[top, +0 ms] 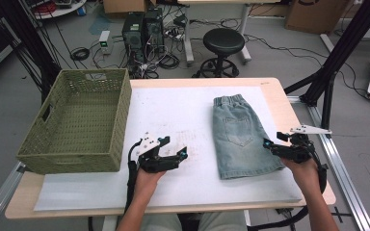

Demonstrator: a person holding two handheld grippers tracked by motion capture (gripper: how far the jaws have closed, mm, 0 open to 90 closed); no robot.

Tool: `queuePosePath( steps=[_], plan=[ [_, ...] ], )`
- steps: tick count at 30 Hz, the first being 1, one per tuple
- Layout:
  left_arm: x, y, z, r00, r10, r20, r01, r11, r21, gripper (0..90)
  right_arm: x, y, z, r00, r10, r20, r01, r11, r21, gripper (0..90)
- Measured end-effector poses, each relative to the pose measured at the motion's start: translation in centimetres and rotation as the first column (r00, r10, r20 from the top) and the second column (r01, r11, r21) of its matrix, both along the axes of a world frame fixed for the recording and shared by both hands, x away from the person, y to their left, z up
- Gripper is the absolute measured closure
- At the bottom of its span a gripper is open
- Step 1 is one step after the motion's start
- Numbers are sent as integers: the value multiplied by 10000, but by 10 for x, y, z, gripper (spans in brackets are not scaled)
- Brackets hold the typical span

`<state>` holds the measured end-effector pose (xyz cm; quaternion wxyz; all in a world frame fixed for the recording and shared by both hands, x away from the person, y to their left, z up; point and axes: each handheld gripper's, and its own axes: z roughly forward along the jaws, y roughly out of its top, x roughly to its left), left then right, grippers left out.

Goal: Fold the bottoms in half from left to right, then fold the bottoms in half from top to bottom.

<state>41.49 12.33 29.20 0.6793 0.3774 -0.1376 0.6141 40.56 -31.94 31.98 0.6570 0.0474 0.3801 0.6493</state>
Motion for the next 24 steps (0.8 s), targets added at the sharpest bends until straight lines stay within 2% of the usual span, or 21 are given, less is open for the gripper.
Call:
queuePosePath(
  steps=[3,9,12,17,20,24],
  plan=[
    [-6,-3,2,9999,-3,122,2,10000,64,194,-4,2,3,9997,95,218,-92,9999,-130,266],
    [-6,-13,6,10000,0,-41,1,9995,307,194,-4,1,1,9989,170,429,-153,9991,-406,258],
    [-6,-22,7,9999,-95,-145,103,9985,533,194,-6,0,1,9985,334,437,-319,9989,-337,258],
    [-7,-44,11,9996,157,-253,-134,9958,906,194,-9,-2,-2,9976,403,572,-383,9987,-346,259],
    [-6,-56,13,9993,80,-368,-37,9931,1176,194,-9,-3,-1,9976,399,558,-381,9987,-324,260],
    [-2,-70,20,9978,260,-615,-179,9915,1285,194,-7,-1,0,9984,304,467,-290,9991,-320,262]
  ],
)
